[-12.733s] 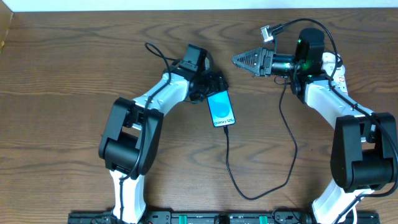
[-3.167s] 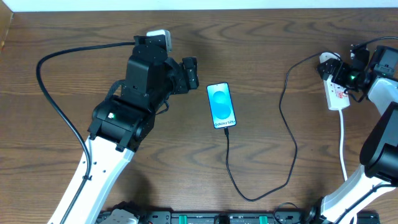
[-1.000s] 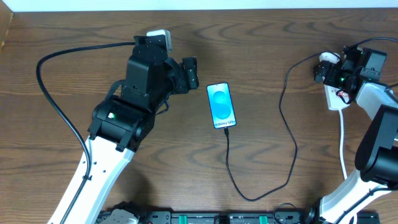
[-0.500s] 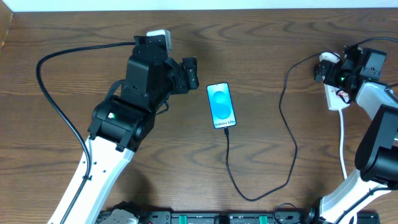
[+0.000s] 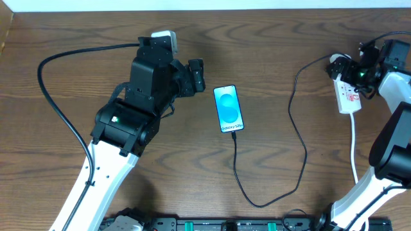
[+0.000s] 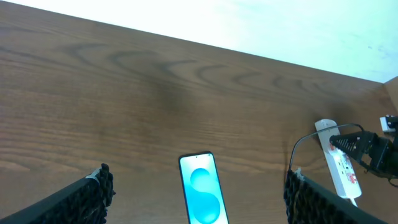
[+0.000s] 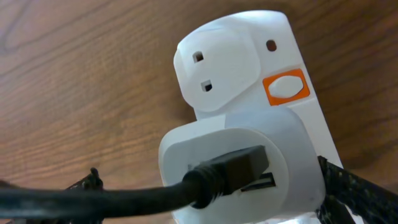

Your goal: Plug charger to phone and switch on socket

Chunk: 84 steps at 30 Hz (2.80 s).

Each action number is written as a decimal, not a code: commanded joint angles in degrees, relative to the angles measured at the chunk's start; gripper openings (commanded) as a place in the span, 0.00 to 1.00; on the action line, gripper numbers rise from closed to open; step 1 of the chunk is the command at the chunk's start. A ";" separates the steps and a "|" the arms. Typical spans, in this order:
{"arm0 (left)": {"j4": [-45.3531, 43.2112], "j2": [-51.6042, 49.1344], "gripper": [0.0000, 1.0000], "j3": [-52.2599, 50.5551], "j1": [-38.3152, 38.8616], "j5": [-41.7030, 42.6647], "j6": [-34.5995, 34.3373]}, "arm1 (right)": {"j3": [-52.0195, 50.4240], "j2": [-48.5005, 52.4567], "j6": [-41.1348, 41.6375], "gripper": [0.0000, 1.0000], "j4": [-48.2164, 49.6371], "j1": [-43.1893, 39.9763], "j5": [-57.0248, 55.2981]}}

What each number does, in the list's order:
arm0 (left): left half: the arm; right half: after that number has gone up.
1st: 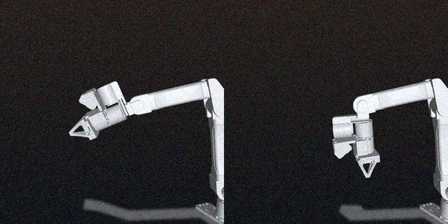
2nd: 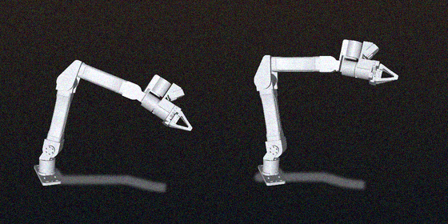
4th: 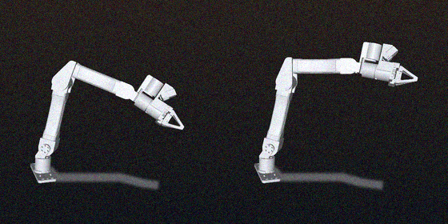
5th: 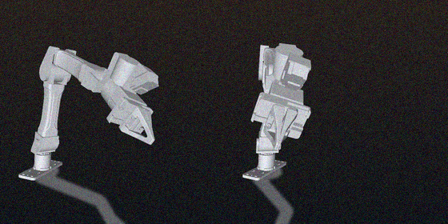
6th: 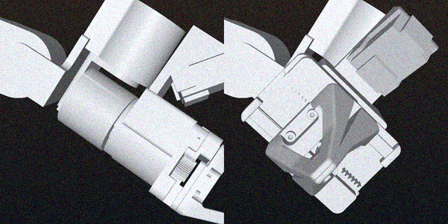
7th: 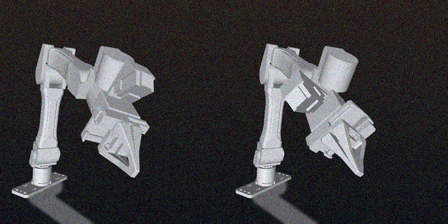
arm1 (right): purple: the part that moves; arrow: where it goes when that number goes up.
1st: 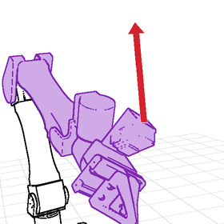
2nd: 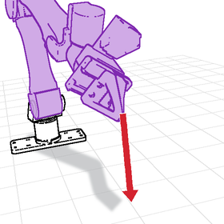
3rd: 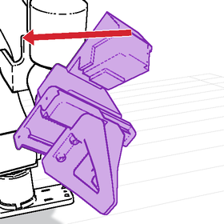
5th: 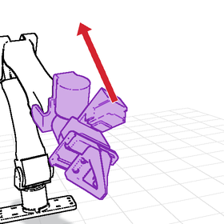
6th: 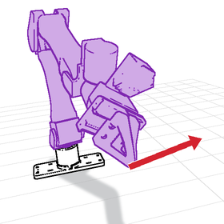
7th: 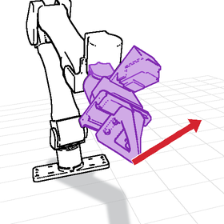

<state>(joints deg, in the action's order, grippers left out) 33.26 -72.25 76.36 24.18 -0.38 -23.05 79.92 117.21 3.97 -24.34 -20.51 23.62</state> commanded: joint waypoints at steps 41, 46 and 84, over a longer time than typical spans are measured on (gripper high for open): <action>0.17 0.33 0.89 0.13 -0.17 -0.74 0.74 | 4.28 2.49 -7.26 0.99 -11.96 -1.44 3.26; 0.17 0.33 0.89 0.13 -0.17 -0.74 0.76 | 4.31 2.49 -7.23 0.99 -10.16 -1.79 2.80; 0.17 0.33 0.89 0.13 -0.17 -0.74 0.74 | 5.14 4.55 -6.14 0.99 -10.14 -1.64 6.29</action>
<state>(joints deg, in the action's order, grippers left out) 33.26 -72.23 76.36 24.18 -0.38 -23.05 85.52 119.26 -2.50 -35.09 -23.05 29.10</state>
